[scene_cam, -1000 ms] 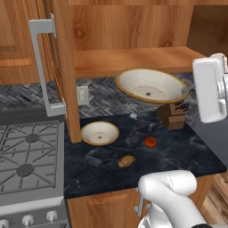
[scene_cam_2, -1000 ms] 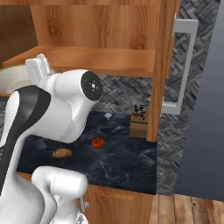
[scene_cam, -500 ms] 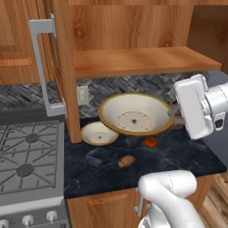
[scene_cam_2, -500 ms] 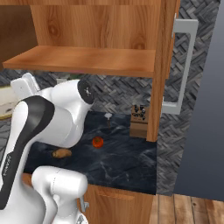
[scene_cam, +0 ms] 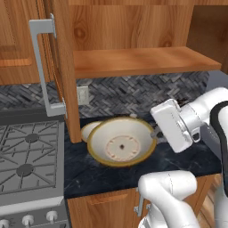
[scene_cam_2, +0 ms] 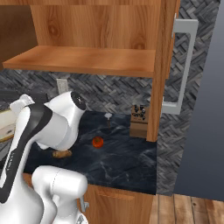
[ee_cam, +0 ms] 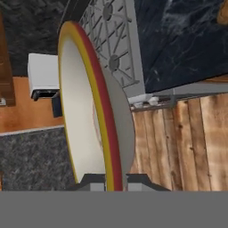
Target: Pick both bowls and place them on the counter. Then place the tomato in one bowl and place the potato in the other bowl.
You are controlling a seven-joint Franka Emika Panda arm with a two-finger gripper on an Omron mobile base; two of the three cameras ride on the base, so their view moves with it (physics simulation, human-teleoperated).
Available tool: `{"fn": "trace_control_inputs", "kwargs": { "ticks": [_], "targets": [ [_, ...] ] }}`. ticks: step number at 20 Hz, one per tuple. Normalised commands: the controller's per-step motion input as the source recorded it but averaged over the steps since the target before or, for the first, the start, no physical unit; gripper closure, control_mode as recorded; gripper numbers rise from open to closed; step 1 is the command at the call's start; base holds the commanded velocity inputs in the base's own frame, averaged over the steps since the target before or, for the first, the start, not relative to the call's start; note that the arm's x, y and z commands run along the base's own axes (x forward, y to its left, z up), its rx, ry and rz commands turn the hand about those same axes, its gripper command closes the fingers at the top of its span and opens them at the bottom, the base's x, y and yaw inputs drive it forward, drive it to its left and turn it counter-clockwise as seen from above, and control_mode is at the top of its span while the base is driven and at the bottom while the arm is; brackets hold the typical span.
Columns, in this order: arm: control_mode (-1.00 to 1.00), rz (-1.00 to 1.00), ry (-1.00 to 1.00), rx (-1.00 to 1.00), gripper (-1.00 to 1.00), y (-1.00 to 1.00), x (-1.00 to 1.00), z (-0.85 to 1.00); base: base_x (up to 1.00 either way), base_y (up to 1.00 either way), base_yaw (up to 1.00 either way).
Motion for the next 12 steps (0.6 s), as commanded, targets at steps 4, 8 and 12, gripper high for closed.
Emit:
{"fn": "trace_control_inputs", "kwargs": {
  "ticks": [4, 8, 12],
  "targets": [
    [-1.00, 0.05, -0.04, 0.00, 1.00, 0.19, 0.28, -0.44, 0.00, 0.00, 0.00],
    [-1.00, 0.03, -0.01, 0.00, 1.00, 0.13, 0.27, -0.44, 0.00, 0.00, 0.00],
    [-1.00, 0.01, 0.00, 0.00, 1.00, 0.07, 0.37, -0.42, 0.00, 0.00, 0.00]
  ]
}}
